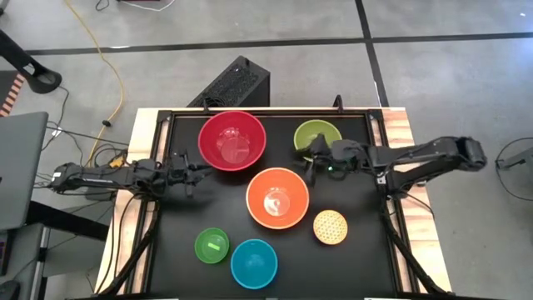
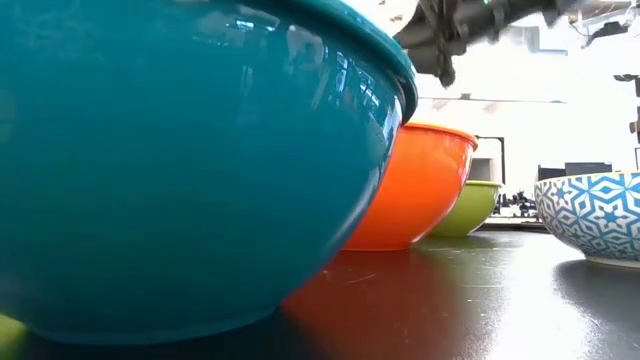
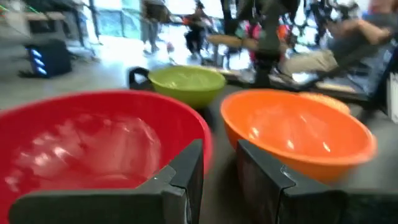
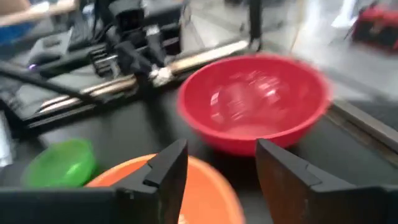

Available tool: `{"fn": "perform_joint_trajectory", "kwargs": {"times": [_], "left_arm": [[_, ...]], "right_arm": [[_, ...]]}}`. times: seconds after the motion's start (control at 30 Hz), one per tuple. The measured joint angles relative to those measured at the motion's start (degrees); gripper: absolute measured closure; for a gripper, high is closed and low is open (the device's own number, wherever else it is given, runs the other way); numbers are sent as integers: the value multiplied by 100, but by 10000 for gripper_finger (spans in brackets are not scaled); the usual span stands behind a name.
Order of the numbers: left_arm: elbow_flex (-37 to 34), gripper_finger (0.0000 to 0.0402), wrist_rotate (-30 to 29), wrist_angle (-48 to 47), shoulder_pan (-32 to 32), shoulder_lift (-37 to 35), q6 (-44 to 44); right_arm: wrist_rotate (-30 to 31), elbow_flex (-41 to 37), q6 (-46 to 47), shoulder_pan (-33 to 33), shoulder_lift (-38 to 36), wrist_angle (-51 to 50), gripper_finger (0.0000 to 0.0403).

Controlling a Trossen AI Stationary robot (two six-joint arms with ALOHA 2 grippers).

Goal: Nest bowls inside each other
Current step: Stack the orange bowl on top of the red bowl

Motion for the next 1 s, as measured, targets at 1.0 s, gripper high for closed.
{"fn": "perform_joint_trajectory", "kwargs": {"times": [1.0], "left_arm": [[739, 315, -16, -1331, -1356, 28, -523]], "right_arm": [[-376, 3015, 4313, 803, 3164, -6105, 203]]}}
